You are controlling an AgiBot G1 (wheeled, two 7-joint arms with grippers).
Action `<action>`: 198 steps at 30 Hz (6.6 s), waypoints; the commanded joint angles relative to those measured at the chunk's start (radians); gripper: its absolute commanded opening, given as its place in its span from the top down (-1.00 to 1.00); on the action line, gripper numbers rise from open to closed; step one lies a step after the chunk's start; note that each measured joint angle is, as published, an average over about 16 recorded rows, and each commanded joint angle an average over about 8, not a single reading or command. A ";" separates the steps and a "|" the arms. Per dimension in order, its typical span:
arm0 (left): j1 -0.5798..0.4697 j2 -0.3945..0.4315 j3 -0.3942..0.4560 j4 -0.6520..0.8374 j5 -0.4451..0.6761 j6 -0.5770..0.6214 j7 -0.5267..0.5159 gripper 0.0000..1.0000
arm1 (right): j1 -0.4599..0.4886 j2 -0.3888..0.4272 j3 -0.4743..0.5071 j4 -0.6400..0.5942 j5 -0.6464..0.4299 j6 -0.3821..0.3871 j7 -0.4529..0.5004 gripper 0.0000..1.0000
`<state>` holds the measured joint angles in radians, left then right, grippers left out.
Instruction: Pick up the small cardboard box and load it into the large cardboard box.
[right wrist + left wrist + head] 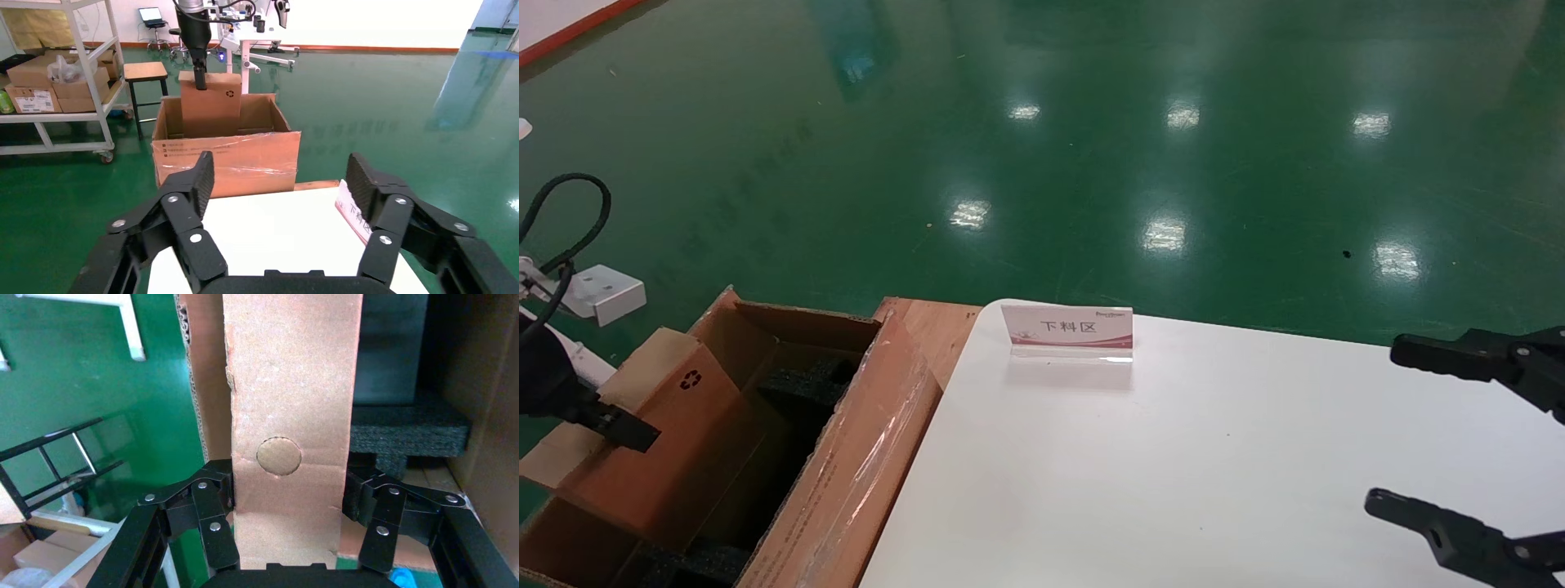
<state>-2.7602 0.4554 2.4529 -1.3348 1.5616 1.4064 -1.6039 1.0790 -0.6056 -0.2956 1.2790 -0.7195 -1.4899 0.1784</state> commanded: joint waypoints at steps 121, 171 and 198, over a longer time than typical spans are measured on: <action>0.435 0.110 -0.666 -0.009 -0.371 -0.267 0.504 -1.00 | 0.001 0.002 -0.004 -0.002 0.002 0.002 -0.002 -1.00; 1.685 0.156 -2.173 0.051 -0.831 0.089 1.417 -1.00 | -0.004 -0.004 0.013 0.004 -0.009 -0.004 0.007 -1.00; 1.695 0.157 -2.185 0.054 -0.836 0.092 1.420 -1.00 | -0.005 -0.005 0.016 0.005 -0.011 -0.005 0.009 -1.00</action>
<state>-1.0651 0.6120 0.2679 -1.2813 0.7259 1.4980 -0.1840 1.0744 -0.6110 -0.2793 1.2840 -0.7304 -1.4954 0.1877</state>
